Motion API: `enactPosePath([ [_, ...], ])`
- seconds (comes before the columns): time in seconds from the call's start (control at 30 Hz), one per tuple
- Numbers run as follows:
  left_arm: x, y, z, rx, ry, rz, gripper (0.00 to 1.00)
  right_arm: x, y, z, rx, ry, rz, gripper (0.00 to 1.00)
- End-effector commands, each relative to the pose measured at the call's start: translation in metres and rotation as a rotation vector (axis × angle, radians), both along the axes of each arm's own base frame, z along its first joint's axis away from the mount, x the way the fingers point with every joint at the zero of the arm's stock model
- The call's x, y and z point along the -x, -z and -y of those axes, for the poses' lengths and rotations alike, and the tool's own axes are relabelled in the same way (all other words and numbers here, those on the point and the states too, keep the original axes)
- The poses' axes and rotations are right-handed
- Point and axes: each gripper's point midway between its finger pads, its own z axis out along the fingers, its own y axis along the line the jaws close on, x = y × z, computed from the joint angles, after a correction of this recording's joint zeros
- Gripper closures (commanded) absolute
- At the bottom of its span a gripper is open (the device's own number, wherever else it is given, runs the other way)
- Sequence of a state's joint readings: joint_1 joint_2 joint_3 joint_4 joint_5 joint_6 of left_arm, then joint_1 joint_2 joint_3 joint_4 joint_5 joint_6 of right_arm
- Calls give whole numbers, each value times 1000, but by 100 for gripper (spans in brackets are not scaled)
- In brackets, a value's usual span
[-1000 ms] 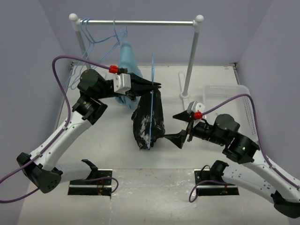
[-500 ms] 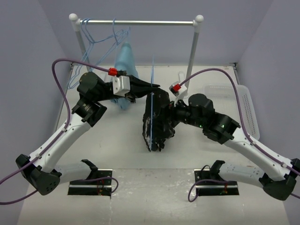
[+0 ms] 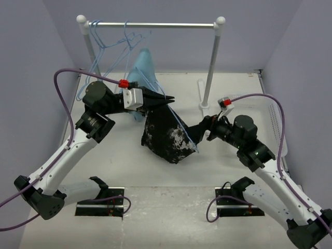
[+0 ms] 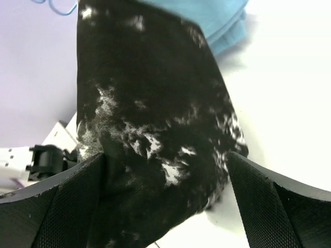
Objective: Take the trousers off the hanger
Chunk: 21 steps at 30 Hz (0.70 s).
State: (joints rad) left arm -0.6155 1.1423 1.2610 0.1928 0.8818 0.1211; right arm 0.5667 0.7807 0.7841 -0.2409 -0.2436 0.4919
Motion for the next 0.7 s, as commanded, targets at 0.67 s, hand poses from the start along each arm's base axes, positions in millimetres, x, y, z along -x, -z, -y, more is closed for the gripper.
enactPosePath([
  [0.67, 30, -48, -18, 111, 27, 216, 100, 47, -3, -10, -47, -458, 151, 1],
])
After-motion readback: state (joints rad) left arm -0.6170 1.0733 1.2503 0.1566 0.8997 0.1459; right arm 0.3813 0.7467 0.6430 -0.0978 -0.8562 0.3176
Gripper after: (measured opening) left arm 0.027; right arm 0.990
